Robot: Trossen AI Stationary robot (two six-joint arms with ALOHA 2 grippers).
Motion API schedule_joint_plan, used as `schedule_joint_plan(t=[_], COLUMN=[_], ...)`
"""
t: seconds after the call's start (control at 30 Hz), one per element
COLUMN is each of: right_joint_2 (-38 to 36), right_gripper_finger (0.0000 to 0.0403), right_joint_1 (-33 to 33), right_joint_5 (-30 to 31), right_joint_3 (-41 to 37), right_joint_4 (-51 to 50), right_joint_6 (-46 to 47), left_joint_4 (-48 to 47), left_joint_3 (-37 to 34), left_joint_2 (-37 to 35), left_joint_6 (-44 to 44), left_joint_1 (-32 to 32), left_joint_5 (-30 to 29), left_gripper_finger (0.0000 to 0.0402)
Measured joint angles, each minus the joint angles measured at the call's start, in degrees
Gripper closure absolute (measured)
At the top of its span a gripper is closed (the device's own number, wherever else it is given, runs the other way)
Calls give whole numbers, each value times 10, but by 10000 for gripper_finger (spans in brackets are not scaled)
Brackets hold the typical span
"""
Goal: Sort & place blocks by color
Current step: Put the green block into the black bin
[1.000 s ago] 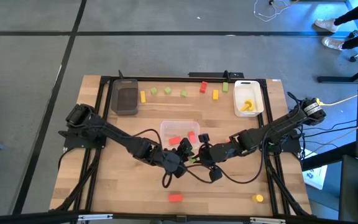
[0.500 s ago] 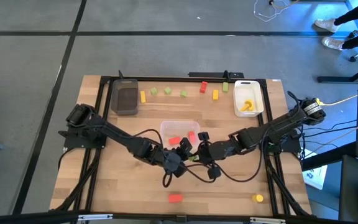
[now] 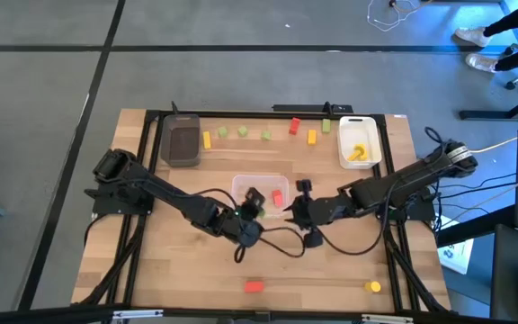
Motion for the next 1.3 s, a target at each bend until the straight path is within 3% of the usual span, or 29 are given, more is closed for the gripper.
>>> schedule_joint_plan(t=[0.2, 0.5, 0.63, 0.73, 0.83, 1.0, 1.3], right_joint_2=[-49, -86, -82, -82, -82, -82, -82], right_gripper_finger=[279, 279, 279, 279, 279, 279, 279], right_joint_1=[5, 8, 8, 8, 8, 8, 8], right_joint_5=[35, 44, 47, 47, 47, 47, 47], right_joint_3=[0, 0, 0, 0, 0, 0, 0], right_joint_4=[-58, -81, -83, -83, -83, -83, -82], right_joint_6=[58, 91, 91, 91, 90, 89, 74], left_joint_4=[-112, -275, -352, -410, -437, -399, -259], left_joint_3=[0, 0, 1, 0, -7, -59, -177], left_joint_2=[-60, -153, -165, -164, -164, -163, -162], left_joint_6=[-102, -363, -505, -594, -620, -610, -589], left_joint_1=[28, 158, 246, 324, 401, 503, 570], left_joint_5=[-76, -85, -64, 4, 51, 137, 177], left_gripper_finger=[371, 371, 371, 371, 371, 371, 371])
